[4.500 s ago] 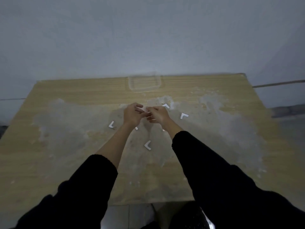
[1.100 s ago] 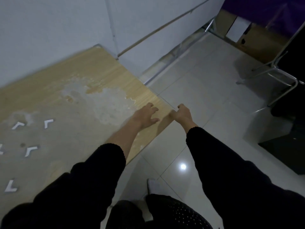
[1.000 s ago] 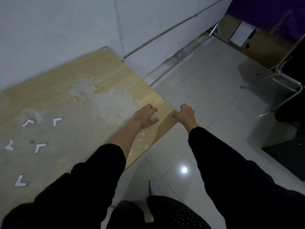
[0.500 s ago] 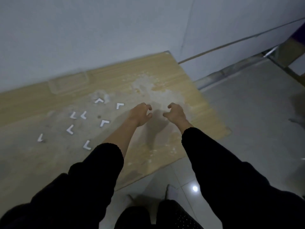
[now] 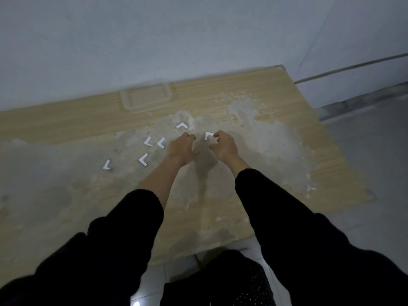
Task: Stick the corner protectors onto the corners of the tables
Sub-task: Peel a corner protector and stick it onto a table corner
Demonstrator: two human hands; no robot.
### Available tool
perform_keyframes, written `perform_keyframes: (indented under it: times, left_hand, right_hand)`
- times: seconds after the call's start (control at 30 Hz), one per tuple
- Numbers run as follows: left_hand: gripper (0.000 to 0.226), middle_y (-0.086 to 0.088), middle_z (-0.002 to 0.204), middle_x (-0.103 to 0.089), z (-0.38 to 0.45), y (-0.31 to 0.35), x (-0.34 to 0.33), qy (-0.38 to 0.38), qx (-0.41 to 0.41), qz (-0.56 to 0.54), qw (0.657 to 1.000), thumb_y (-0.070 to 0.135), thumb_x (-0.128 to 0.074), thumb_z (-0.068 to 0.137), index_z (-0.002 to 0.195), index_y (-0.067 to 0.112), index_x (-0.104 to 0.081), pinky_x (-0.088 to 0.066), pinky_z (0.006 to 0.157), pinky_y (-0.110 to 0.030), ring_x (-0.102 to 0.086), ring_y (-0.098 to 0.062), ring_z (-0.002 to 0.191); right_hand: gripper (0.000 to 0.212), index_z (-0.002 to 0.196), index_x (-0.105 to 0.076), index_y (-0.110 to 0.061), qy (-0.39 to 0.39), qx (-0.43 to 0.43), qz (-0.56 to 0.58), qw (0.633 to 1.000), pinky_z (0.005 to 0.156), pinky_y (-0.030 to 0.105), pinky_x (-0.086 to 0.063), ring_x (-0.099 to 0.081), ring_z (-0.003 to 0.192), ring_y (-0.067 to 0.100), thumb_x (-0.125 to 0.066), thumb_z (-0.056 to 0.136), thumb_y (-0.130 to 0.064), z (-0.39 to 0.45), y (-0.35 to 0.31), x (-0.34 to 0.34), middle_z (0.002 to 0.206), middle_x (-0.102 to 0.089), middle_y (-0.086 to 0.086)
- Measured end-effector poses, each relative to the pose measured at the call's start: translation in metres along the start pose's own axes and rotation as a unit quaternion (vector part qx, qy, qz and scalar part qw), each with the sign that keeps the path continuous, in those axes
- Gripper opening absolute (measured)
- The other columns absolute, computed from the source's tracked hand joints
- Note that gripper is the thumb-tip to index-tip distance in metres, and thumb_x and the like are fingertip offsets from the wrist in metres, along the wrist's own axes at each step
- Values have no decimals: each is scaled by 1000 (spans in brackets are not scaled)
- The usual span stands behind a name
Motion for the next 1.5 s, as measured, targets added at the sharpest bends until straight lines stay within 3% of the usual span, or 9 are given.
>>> perform_keyframes:
  times: [0.17,0.33,0.53,0.73,0.87,1.0,1.17,1.37,1.5]
  left_hand:
    - [52,-12,146,-39,14,-4,-4,-16,-32,-19,999,30,-49,95,141,10,-38,-40,104,-46,-44,-33,129]
    - [45,-16,135,-47,39,4,6,17,-54,-13,998,25,-48,95,136,9,-44,-44,97,-46,-49,-36,121]
    - [44,-17,134,-39,74,11,-2,-21,-49,-31,998,25,-50,96,138,14,-45,-44,98,-47,-45,-35,121]
    - [32,-14,116,-46,80,14,-14,33,-50,-74,995,27,-62,88,116,11,-65,-47,85,-42,-50,-30,107]
    - [22,-14,109,-52,79,20,-11,46,-50,-91,993,21,-66,85,102,7,-62,-44,76,-38,-54,-31,98]
    - [13,-15,96,-65,75,20,-3,63,-32,-131,989,15,-64,84,93,8,-60,-45,70,-34,-61,-31,91]
    - [23,1,54,-54,64,1,1,89,30,-268,959,25,-74,79,79,7,-60,-49,70,-32,-61,-25,70]
    - [26,-6,70,-59,43,-5,9,108,53,-290,950,19,-74,78,90,-3,-66,-39,60,-21,-55,-18,66]
    - [23,-6,63,-56,33,-6,15,124,61,-305,942,14,-75,77,89,-5,-67,-39,49,-8,-49,-9,53]
  right_hand:
    - [39,129,-46,-3,45,-20,-5,999,89,39,-46,-54,114,36,-53,92,-14,18,3,-6,129,-51,20]
    - [40,129,-47,-1,47,-21,4,999,92,35,-44,-53,115,34,-54,91,-10,36,4,-12,126,-53,20]
    - [24,113,-54,1,60,-22,7,998,86,34,-43,-54,106,35,-50,91,-6,46,12,-12,116,-56,21]
    - [21,108,-56,1,71,-13,21,997,80,32,-41,-54,100,32,-51,90,-7,48,17,-16,113,-57,21]
    - [23,112,-56,-1,71,-21,32,997,78,25,-39,-56,100,30,-52,91,-10,49,20,-16,114,-59,20]
    - [31,120,-54,-2,71,-5,45,996,88,34,-47,-59,104,31,-56,92,-14,45,14,-11,116,-60,18]
    - [28,113,-61,2,105,-3,112,988,86,32,-48,-62,99,30,-60,86,-8,33,9,-2,108,-65,20]
    - [22,102,-72,3,119,1,142,983,86,29,-49,-67,101,29,-61,83,-3,19,-9,-4,104,-72,20]
    - [17,94,-74,2,136,0,148,980,82,36,-54,-69,93,27,-62,82,-1,8,-15,1,94,-74,19]
Point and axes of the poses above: each hand's wrist, its own z-axis towards the middle knuckle, its own x-axis out of the back of the hand, y = z × x, the point moved 8 cm from there along z, towards the middle knuckle
